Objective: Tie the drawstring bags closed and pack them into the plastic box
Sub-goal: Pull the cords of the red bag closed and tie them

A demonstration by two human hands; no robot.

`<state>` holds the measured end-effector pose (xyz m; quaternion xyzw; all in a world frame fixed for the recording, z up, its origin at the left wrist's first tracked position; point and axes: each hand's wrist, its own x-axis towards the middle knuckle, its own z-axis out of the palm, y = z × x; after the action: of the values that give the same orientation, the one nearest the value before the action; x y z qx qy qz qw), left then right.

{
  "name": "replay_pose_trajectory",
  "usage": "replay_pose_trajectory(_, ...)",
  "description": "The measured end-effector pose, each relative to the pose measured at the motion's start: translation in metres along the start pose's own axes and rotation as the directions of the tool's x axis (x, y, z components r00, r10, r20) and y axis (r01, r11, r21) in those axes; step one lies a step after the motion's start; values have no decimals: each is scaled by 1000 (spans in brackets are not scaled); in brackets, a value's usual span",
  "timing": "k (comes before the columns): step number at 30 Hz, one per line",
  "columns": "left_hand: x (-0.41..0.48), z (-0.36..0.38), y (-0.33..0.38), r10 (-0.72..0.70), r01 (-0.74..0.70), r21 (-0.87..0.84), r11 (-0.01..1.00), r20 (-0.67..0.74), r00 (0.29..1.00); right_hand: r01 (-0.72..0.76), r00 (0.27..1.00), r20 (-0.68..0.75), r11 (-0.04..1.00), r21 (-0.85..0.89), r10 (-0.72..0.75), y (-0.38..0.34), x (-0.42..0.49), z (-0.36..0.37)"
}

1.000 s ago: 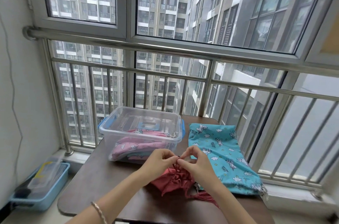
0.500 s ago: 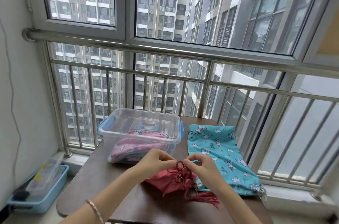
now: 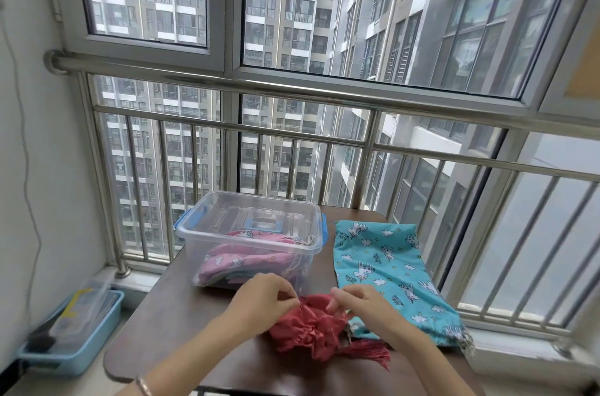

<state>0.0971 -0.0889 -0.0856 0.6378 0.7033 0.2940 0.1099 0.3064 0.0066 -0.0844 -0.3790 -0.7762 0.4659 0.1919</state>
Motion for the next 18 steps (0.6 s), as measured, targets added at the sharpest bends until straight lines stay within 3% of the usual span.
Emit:
replay_pose_trajectory(4,-9,9,9,-49,47,-53,997,-34,998,-79,996,19,962,-261,87,-14,9,14)
replay_pose_trajectory(9,-16,21,17,-94,69,-181,981,-133,987,-68,991,59,850,-522,116,-19,20,35)
replay_pose_trajectory(15,-13,15,21,-109,61,-418,906,-93,990,-38,976,173,882,-470,135,-28,18,40)
replay_pose_trajectory(18,-11,13,22,-76,-2,-498,867,-137,988,-62,992,71,903,-426,102,-29,18,38)
